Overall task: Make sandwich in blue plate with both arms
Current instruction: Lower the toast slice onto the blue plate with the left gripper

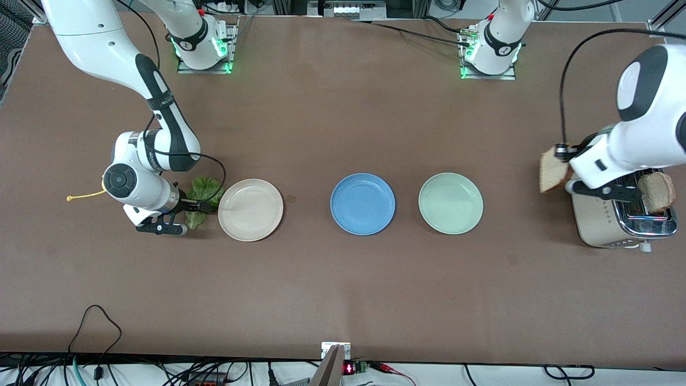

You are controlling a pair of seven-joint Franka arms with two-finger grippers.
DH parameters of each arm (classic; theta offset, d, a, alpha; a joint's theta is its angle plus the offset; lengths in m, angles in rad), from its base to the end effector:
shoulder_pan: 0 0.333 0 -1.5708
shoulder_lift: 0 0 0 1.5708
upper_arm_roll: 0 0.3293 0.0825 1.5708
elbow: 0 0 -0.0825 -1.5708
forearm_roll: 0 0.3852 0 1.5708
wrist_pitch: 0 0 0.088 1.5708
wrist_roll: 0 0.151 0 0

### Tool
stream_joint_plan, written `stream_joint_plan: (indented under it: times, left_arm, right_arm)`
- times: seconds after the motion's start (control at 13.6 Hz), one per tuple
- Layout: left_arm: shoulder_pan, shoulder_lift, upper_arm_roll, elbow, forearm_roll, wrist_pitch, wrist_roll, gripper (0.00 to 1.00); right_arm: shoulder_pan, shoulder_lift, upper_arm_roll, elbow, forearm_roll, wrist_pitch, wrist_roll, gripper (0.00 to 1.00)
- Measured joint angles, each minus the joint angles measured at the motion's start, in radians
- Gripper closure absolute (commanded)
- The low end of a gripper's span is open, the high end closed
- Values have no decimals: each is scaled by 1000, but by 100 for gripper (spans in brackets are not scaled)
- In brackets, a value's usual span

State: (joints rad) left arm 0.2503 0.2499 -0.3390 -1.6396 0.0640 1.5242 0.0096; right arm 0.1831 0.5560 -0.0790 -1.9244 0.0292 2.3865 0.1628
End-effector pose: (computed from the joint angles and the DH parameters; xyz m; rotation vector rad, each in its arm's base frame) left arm 0.5797 -0.0283 0.4240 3.0831 -0.1721 -0.5479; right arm 0.6158 0.0656 0.1582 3.1015 -0.1101 -0.1366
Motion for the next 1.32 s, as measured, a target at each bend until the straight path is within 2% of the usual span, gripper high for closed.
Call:
stream_joint_plan:
  times: [0.29, 0.73, 0.95, 1.18, 1.32]
  left_arm:
    - [-38, 95, -6, 12, -264, 12, -6, 99]
    - [-121, 172, -17, 38, -563, 153, -2, 100]
    - [-197, 239, -20, 36, -674, 313, 47, 100]
    - [-275, 321, -22, 36, -727, 493, 88, 100]
    - [-299, 368, -22, 32, -764, 565, 157, 100]
  right_arm:
    - [0, 0, 0, 5, 0, 0, 0, 0]
    - [0, 0, 0, 9, 1, 0, 11, 0]
    - [2, 0, 0, 10, 1, 0, 21, 0]
    - [5, 1, 1, 10, 1, 0, 21, 0]
    - [5, 1, 1, 10, 1, 0, 21, 0]
